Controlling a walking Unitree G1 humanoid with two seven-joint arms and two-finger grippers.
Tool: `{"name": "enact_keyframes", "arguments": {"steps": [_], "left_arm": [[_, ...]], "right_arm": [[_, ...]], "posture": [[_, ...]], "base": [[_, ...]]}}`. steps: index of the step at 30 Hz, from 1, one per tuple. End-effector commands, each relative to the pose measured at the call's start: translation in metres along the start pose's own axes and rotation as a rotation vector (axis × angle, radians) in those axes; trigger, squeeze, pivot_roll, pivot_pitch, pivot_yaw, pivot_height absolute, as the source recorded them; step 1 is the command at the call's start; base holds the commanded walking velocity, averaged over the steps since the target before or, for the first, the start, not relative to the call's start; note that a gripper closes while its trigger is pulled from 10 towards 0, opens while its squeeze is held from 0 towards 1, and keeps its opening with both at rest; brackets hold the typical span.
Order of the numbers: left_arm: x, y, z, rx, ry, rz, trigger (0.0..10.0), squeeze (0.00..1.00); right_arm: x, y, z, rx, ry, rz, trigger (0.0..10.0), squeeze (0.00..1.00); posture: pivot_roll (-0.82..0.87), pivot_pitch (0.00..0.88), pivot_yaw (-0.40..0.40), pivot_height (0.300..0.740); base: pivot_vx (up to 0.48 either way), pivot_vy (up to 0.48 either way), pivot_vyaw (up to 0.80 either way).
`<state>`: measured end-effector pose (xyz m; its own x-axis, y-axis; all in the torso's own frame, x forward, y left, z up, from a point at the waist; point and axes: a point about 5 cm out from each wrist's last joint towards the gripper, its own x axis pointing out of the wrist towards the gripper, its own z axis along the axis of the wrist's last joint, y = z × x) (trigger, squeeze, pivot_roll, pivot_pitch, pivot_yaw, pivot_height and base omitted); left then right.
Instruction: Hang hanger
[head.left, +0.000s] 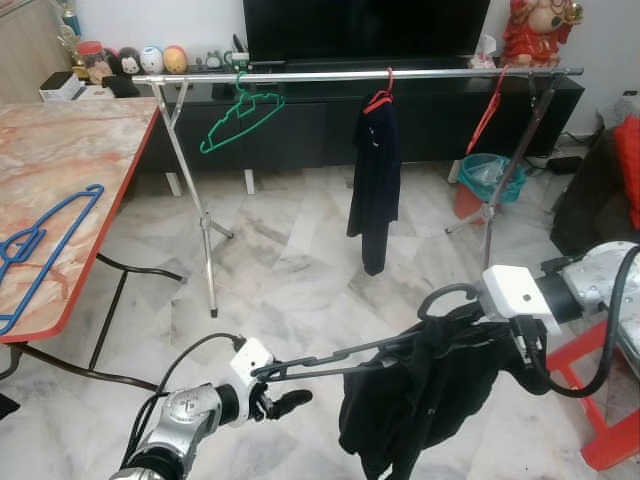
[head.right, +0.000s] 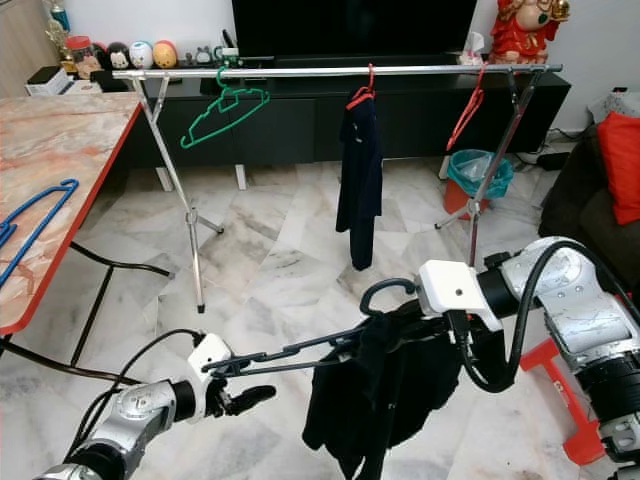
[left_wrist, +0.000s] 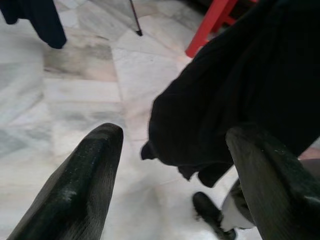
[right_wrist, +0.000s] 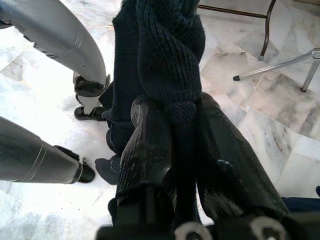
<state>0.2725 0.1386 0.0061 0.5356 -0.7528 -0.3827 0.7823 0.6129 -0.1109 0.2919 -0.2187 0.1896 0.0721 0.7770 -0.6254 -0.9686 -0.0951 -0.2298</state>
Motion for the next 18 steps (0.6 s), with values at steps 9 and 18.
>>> {"name": "enact_keyframes", "arguments": {"steps": [9, 18], "left_arm": [[0.003, -0.003, 0.01, -0.037, -0.032, -0.089, 10.0, 0.0], [0.006, -0.001, 0.016, -0.046, -0.057, -0.054, 10.0, 0.0]], "right_arm": [[-0.005, -0.023, 0.01, -0.052, -0.026, -0.162, 10.0, 0.0], [-0.004, -0.028, 0.013, -0.055, -0.042, -0.19, 10.0, 0.0]], "posture": [[-0.09, 0.007, -0.012, 0.74], [-0.09, 0.007, -0.013, 0.74]], "base": [[0.0, 0.0, 0.0], [0.0, 0.0, 0.0]]}}
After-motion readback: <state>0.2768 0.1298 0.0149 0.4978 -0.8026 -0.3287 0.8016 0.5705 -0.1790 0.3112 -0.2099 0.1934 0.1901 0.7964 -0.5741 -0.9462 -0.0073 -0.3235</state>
